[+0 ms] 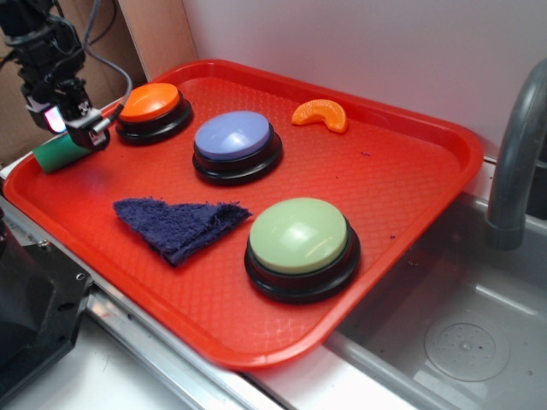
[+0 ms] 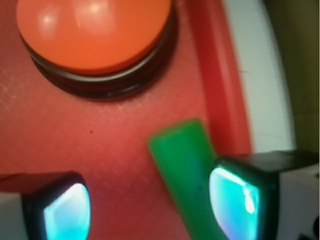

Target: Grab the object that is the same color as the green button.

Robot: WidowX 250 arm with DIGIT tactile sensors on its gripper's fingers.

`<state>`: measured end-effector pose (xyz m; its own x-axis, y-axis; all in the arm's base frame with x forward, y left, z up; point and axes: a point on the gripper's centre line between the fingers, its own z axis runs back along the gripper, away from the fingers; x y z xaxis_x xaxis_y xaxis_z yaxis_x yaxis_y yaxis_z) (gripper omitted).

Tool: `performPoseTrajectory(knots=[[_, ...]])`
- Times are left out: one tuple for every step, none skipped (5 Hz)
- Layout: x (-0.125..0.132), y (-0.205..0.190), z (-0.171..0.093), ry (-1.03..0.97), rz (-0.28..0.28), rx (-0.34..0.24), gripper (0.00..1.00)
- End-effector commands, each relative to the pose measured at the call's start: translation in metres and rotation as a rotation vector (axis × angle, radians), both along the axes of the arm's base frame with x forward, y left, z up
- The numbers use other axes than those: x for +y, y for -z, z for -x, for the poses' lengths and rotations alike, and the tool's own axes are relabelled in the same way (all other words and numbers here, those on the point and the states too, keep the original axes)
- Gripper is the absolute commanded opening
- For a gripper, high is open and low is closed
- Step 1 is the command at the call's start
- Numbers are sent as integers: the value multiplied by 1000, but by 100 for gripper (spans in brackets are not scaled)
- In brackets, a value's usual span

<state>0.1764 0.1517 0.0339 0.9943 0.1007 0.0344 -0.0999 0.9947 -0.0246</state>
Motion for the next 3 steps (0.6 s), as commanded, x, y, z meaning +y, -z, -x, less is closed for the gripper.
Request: performPoseTrajectory(knots=[[-10, 4, 14, 18, 96, 4, 100], [-37, 3, 19, 58, 65, 40, 100], [-49, 2, 21, 82, 58, 44, 95]])
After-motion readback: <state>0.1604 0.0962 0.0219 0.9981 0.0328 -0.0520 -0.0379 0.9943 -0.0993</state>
